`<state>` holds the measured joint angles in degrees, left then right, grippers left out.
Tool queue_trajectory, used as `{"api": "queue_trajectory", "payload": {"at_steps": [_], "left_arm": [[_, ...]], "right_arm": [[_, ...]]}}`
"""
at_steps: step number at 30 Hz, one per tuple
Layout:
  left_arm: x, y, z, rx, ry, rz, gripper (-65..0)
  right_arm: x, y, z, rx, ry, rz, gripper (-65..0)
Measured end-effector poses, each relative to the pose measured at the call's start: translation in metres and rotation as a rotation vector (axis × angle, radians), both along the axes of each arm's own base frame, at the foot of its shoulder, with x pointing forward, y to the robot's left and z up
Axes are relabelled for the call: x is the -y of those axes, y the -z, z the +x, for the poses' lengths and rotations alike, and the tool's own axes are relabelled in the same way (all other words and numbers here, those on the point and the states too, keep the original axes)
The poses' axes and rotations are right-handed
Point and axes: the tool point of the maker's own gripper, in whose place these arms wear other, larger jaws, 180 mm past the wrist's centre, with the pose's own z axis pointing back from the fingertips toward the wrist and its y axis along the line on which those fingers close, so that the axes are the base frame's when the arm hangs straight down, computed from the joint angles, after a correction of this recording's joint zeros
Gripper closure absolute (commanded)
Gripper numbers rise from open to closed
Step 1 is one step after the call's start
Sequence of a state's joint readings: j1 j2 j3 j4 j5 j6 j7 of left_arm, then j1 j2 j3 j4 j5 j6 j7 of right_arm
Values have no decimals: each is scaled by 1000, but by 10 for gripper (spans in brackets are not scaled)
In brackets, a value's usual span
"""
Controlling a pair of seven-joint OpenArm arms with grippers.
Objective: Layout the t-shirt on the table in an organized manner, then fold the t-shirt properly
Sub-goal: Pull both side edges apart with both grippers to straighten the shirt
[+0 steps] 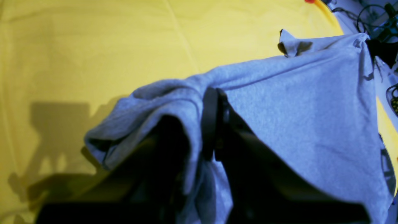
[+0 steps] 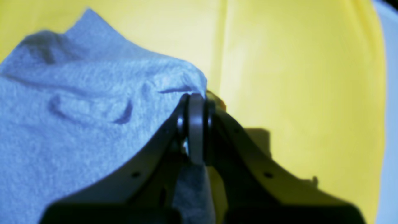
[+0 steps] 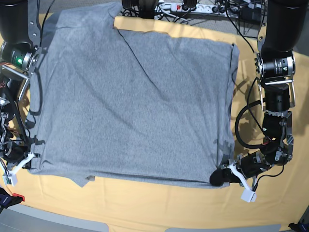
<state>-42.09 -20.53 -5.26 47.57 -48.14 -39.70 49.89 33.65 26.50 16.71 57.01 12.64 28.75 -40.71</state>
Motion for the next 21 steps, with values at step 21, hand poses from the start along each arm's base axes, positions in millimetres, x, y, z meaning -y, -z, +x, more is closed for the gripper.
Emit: {"api": "queue_trajectory", "payload": {"at_steps": [21], "left_arm": [[-8,23,13,-8,-92,169,0]], "right_arm": [[16,0,9,-45,126,-282,0]]}}
